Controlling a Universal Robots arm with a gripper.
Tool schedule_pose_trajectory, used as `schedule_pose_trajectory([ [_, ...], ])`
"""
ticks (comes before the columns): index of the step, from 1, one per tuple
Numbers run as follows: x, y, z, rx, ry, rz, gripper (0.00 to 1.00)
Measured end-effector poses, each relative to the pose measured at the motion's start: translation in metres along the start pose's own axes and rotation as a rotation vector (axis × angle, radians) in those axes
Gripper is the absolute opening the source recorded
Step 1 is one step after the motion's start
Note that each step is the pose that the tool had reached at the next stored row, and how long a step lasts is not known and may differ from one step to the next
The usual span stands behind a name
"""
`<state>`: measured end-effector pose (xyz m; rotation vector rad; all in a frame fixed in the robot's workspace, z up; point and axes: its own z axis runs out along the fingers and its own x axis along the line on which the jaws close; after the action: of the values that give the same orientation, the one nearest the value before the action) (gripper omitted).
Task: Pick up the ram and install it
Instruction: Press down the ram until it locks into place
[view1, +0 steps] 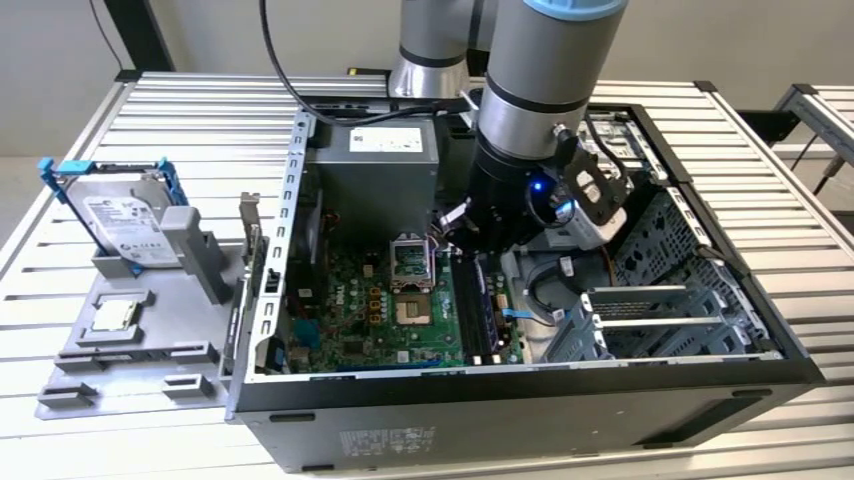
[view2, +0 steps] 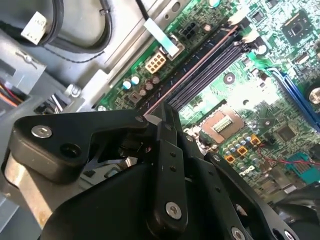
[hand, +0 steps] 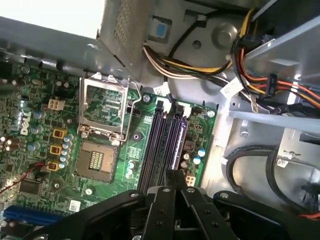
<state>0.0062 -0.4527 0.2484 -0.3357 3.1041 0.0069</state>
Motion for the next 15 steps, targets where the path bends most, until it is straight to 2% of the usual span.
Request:
schedule_pose_trajectory([
  [4,-0.0001,0.0,0.0001,-0.0013,-0.0021,-0.059,0.0],
  [15,0.0,0.0,0.0001,-0.0049,-0.0036,-0.261,0.0],
])
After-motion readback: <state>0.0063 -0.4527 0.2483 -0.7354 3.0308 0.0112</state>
